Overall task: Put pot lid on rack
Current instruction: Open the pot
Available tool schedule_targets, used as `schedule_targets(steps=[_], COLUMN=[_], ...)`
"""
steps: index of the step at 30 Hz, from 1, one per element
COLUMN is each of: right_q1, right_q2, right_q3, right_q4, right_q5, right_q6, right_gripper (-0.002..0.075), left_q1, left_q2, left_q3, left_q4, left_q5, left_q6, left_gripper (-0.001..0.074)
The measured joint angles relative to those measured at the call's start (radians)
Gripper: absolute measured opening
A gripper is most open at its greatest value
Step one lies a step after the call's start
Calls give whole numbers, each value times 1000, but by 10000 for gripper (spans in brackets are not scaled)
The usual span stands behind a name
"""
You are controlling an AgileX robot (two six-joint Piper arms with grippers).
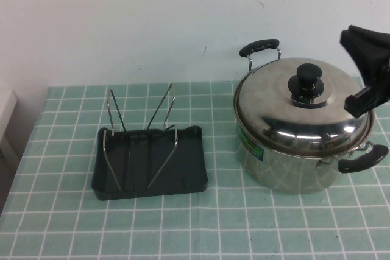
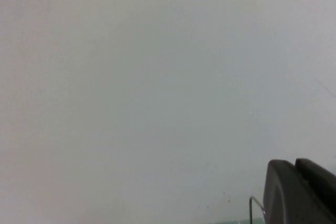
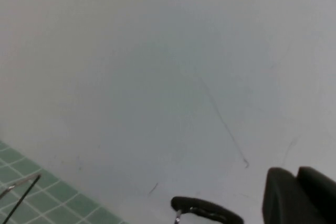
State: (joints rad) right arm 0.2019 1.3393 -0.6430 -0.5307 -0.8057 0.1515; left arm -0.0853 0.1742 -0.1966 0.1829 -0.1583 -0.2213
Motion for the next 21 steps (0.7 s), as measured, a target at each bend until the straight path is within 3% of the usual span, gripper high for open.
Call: schedule_targets(steps=[2,4,6,9,14,21], right_q1=[2,5,5,5,5,5], right_q2=[66,118,168,230,328,401], right_q3=[-32,-59,-85,-118,-145,-145], right_q4=[-35,-46,-41,-37,-37,-37], right_q5=[-2,-4,-6,-6,-11,-15], right_q6=[40,83,122,151,192,193], right_gripper=[131,277,484,631,683,678], left_q1=[0,0,0,0,0,0], left_q2=[0,0,0,0,1,1], left_q3=[34,65,100,116,116,116], left_q4=[0,2,2,2,3,7], left_q5=[-20,-54,-112,-149,-165,-165], left_q6=[1,1,13,24,28,28], left_gripper=[-4,-4,-4,-4,-4,-3])
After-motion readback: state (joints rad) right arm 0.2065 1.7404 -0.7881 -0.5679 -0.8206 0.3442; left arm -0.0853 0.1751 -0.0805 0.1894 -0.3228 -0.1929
